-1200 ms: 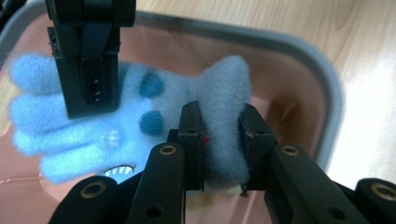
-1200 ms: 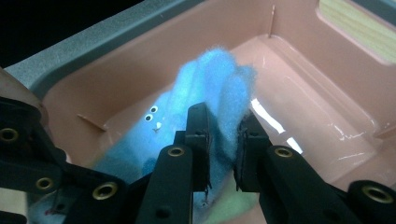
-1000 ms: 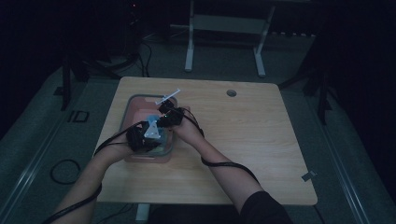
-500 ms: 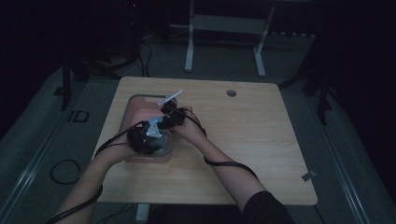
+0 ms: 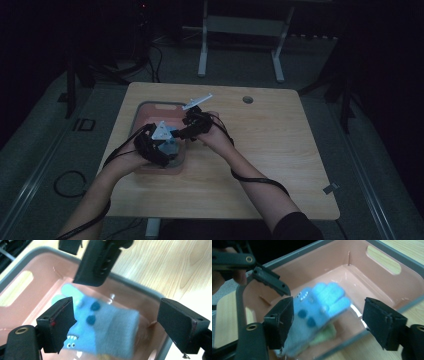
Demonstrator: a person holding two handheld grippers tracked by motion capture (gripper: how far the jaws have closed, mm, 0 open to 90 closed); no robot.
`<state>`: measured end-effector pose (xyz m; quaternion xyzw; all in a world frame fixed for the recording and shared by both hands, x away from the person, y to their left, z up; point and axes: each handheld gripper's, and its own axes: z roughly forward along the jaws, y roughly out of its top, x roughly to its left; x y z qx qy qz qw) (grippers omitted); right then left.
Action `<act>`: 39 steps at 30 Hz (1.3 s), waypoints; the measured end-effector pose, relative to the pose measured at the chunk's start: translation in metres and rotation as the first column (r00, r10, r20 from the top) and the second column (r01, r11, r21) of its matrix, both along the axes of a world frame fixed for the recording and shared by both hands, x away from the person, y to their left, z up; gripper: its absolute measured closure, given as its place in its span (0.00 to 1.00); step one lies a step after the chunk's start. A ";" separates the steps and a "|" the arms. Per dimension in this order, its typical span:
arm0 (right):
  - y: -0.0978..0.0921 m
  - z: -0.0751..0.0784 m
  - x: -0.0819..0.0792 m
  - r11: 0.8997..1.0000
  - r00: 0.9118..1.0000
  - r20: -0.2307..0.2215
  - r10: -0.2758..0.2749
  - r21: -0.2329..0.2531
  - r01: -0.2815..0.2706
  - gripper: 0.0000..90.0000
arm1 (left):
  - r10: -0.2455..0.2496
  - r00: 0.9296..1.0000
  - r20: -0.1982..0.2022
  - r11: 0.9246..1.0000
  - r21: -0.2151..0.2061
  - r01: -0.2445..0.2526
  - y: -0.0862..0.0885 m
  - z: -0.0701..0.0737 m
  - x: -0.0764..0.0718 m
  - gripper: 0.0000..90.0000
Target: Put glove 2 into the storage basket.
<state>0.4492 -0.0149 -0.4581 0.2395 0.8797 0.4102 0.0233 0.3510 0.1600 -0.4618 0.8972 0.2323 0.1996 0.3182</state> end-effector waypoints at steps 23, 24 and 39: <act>-0.072 -0.003 -0.036 0.999 0.999 0.038 0.037 0.005 -0.038 0.20 | -0.172 0.985 -0.007 0.984 -0.048 0.171 -0.058 0.006 -0.020 0.15; -0.075 -0.004 -0.036 0.999 0.998 0.043 0.037 0.002 -0.037 0.20 | -0.179 0.984 -0.010 0.983 -0.048 0.178 -0.060 0.006 -0.021 0.15; -0.120 -0.022 -0.044 1.000 0.998 0.069 0.008 -0.026 -0.006 0.19 | -0.248 0.969 -0.013 0.966 -0.074 0.246 -0.094 -0.009 -0.030 0.14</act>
